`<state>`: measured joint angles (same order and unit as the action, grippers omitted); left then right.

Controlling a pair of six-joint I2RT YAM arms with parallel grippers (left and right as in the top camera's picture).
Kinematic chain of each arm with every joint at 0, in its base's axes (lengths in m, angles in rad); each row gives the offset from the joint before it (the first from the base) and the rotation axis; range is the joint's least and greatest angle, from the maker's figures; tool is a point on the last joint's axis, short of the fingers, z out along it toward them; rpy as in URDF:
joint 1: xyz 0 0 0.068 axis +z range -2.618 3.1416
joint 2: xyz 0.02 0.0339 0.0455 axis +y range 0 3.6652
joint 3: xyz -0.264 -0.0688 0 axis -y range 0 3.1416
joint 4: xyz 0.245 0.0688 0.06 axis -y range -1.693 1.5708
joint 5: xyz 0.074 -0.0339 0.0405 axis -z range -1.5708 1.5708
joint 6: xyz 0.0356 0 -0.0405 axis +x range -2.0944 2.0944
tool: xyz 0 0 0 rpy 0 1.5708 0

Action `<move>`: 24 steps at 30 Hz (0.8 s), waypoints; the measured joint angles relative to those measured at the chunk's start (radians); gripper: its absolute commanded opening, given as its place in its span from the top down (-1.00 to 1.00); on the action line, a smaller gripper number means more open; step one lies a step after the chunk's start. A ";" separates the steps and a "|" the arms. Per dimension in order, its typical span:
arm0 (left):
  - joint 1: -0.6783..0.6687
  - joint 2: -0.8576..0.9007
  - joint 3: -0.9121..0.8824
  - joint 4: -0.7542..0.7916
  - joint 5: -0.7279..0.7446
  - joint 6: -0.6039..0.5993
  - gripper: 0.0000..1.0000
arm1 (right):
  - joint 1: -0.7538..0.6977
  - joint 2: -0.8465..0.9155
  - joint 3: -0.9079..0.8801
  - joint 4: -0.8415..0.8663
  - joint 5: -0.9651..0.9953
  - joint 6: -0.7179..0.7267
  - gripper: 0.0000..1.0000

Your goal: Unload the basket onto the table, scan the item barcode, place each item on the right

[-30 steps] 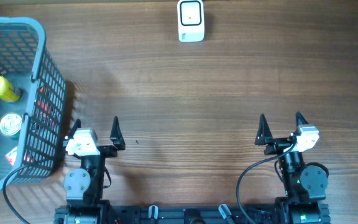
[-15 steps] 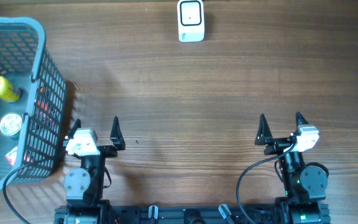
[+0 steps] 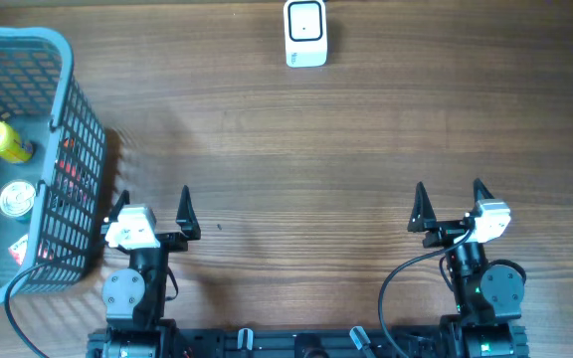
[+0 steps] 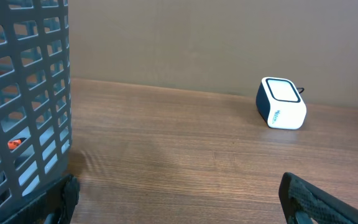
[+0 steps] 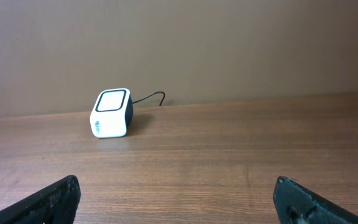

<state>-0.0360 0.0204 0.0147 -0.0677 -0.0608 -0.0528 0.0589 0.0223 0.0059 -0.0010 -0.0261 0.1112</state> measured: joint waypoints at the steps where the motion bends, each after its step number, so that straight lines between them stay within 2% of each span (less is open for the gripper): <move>1: 0.000 0.000 0.000 0.000 0.000 0.000 -1.00 | 0.000 0.000 0.000 0.000 0.000 0.000 -1.00; 24: 0.000 0.000 0.000 0.002 0.021 -0.014 -1.00 | 0.000 0.000 0.000 0.000 0.000 0.000 -1.00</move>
<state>-0.0360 0.0204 0.0147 -0.0658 -0.0399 -0.0666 0.0589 0.0223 0.0059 -0.0010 -0.0261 0.1108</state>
